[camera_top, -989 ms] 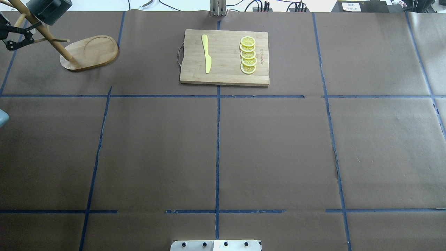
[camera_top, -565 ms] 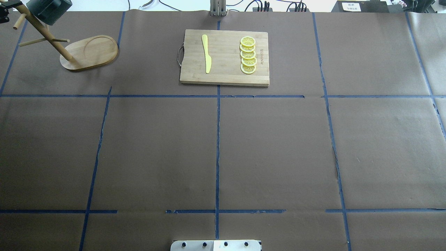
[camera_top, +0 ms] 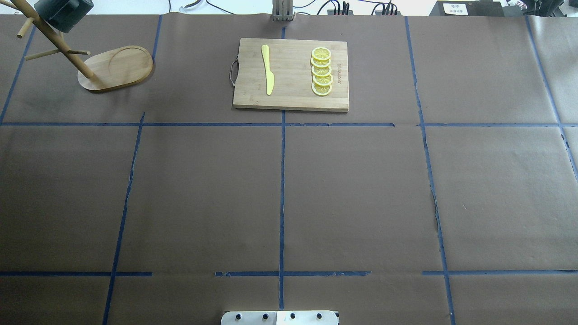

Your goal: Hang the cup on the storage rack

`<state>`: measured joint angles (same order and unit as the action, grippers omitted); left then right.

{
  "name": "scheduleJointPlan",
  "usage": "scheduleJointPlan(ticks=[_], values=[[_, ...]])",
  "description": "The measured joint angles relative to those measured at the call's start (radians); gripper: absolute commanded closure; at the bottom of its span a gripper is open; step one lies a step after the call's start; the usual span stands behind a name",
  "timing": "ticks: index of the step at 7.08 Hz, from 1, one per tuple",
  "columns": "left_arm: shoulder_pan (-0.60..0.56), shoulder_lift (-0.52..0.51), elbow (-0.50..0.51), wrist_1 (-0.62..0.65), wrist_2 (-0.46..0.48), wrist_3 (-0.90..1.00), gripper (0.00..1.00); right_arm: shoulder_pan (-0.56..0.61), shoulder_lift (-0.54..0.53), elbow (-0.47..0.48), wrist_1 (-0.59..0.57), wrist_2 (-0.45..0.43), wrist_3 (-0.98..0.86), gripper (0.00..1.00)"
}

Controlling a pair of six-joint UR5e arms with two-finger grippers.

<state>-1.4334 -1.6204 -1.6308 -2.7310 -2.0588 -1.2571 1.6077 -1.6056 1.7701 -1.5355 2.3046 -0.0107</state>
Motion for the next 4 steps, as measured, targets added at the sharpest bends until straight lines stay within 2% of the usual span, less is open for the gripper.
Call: scheduleJointPlan(ticks=[4], values=[[-0.02, 0.047, 0.006, 0.43, 0.0, 0.679, 0.0, 0.0, -0.018, -0.003, -0.001, 0.005, 0.0, 0.0]])
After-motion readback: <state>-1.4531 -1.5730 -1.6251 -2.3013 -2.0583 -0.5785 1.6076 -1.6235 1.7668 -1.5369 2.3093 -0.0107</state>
